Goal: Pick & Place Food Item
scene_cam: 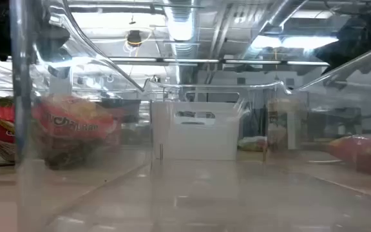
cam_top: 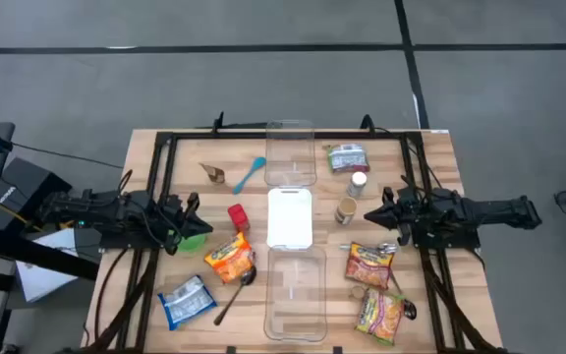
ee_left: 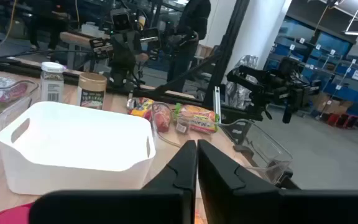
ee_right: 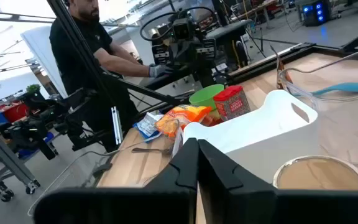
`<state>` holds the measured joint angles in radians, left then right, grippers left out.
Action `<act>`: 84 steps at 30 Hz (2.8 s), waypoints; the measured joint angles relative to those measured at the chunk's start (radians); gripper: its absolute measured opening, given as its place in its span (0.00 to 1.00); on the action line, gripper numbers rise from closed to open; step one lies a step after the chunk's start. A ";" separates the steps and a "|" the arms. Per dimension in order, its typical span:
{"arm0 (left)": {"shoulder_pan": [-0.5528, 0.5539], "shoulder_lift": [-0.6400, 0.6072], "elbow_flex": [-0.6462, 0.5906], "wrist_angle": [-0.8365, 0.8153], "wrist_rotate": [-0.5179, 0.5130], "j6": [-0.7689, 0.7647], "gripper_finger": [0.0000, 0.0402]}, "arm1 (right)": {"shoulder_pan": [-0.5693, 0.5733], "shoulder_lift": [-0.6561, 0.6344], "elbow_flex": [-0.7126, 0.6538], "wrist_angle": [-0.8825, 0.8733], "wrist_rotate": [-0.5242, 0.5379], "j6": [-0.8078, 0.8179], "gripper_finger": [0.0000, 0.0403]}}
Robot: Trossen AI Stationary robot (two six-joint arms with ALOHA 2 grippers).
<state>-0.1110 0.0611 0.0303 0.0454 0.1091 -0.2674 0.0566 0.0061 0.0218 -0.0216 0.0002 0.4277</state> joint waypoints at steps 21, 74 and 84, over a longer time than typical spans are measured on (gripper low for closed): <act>0.000 0.000 0.000 0.000 0.000 0.000 0.02 | 0.000 0.000 0.000 0.000 0.000 0.000 0.00; 0.033 0.769 0.140 0.865 -0.830 -1.051 0.02 | 0.000 0.000 0.000 0.000 0.000 0.000 0.00; 0.038 0.810 0.356 1.043 -0.822 -0.398 0.02 | 0.000 0.000 0.000 0.000 0.000 0.000 0.00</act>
<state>-0.0734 0.8713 0.3858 1.0881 -0.7129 -0.6652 0.0566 0.0063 0.0219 -0.0216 0.0002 0.4274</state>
